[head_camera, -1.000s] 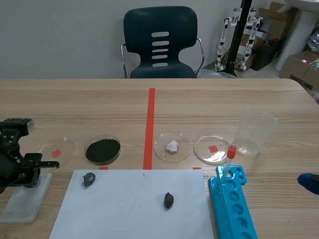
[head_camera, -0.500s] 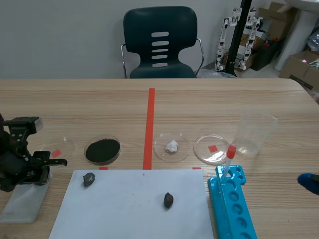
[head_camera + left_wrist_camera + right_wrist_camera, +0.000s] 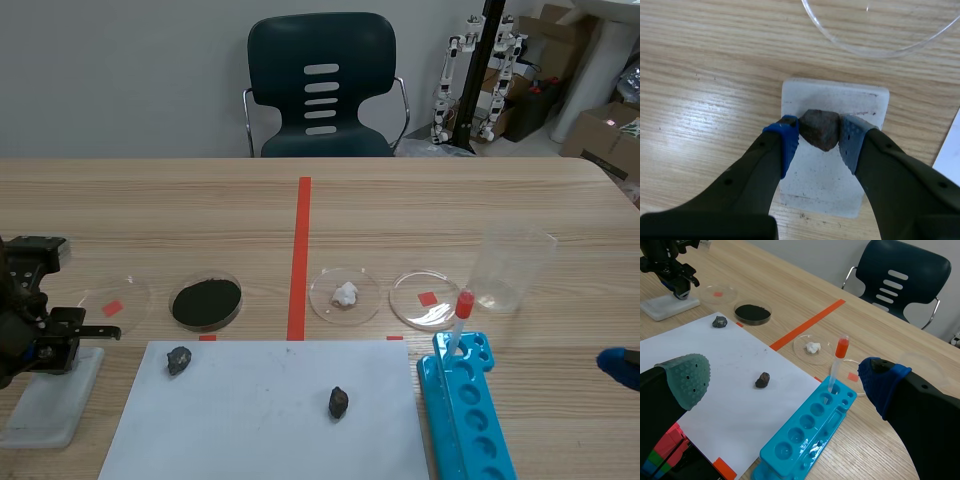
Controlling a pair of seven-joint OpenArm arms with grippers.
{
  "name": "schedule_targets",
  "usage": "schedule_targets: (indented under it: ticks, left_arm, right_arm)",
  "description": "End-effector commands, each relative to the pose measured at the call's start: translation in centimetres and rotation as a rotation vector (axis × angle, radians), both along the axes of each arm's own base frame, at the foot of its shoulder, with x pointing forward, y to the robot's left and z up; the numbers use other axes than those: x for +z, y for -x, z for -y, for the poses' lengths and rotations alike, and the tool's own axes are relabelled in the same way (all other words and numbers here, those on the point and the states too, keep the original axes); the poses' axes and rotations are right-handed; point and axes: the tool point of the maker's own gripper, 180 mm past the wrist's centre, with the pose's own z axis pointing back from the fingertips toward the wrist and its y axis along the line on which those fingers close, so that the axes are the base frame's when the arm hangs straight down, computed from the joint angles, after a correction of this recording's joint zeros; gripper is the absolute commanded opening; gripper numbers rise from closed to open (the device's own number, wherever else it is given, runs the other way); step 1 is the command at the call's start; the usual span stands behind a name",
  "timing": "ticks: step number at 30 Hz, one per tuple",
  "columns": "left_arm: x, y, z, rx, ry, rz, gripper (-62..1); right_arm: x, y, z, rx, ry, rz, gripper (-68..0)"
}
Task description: Rub the mineral on the streak plate
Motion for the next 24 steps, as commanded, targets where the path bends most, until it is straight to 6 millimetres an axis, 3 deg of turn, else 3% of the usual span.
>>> schedule_targets:
  ticks: [1, 7, 11, 20, 24]
  left_arm:
    - [0.4, -0.5, 0.5, -0.001, 0.042, 0.017, -52.4]
    - [0.3, -0.9, 3.1, -0.029, 0.186, 0.034, -52.4]
    - [0.3, -0.9, 3.3, -0.030, 0.199, 0.034, -52.4]
    - [0.6, -0.3, -1.0, 0.010, -0.034, 0.004, -52.4]
    - [0.8, -0.2, -2.0, 0.028, -0.087, 0.006, -52.4]
  right_arm:
    - [0.6, -0.2, -0.1, 0.000, -0.015, 0.019, -5.4]
    - [0.6, -0.2, -0.1, 0.000, -0.015, 0.019, -5.4]
    - [0.6, -0.2, -0.1, 0.000, -0.015, 0.019, -5.4]
    - [0.6, -0.2, -0.1, 0.000, -0.015, 0.019, -5.4]
    - [0.6, -0.2, -0.1, 0.000, -0.015, 0.019, -5.4]
